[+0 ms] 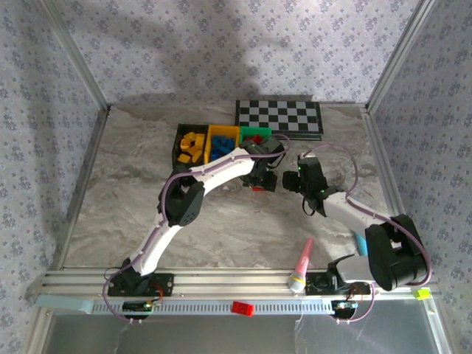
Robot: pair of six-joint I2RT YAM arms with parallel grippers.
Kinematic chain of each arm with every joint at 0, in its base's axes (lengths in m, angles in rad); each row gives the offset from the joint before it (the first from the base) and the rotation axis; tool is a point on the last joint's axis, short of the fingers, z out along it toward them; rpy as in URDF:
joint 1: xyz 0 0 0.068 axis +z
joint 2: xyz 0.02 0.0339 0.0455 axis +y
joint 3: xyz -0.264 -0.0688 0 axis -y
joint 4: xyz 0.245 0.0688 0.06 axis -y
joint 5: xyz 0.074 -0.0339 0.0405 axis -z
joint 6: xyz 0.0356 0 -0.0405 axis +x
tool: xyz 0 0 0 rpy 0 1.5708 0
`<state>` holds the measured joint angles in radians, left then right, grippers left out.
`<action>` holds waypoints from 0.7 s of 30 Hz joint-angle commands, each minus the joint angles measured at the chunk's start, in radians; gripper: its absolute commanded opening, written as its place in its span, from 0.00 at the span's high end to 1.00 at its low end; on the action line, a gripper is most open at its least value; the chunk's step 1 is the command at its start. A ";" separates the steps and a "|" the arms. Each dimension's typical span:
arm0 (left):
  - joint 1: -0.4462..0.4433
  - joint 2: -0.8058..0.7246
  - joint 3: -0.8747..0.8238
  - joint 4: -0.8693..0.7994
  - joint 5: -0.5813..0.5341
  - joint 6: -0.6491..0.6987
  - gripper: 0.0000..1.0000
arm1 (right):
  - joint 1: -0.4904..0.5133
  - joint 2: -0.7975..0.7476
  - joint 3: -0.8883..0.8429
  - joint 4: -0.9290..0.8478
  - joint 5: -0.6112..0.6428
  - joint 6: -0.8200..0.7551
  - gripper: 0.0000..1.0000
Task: Sort the legos into containers by color
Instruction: Pick up the lego from the center of the table, then place the lego in the container.
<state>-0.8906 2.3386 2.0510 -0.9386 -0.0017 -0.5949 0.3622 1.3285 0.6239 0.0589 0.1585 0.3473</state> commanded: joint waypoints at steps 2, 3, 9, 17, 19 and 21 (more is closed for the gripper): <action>-0.004 -0.050 0.078 0.024 -0.041 0.037 0.49 | -0.020 -0.038 -0.010 -0.016 0.024 -0.008 0.38; -0.004 -0.050 0.093 0.025 -0.047 0.042 0.49 | -0.024 -0.043 -0.012 -0.017 0.022 -0.008 0.38; -0.004 -0.075 0.140 0.028 -0.124 0.067 0.52 | -0.035 -0.043 -0.015 -0.012 0.006 -0.002 0.38; 0.027 -0.070 0.225 0.000 -0.166 0.110 0.51 | -0.045 -0.045 -0.016 -0.012 -0.002 0.001 0.38; 0.043 -0.052 0.281 -0.027 -0.161 0.120 0.51 | -0.047 -0.048 -0.018 -0.011 0.000 -0.001 0.38; 0.062 -0.032 0.348 -0.057 -0.161 0.133 0.51 | -0.053 -0.049 -0.018 -0.013 0.004 -0.002 0.38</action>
<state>-0.8612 2.2997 2.2963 -0.9466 -0.1398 -0.4976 0.3210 1.3010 0.6174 0.0566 0.1596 0.3473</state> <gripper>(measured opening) 0.614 0.618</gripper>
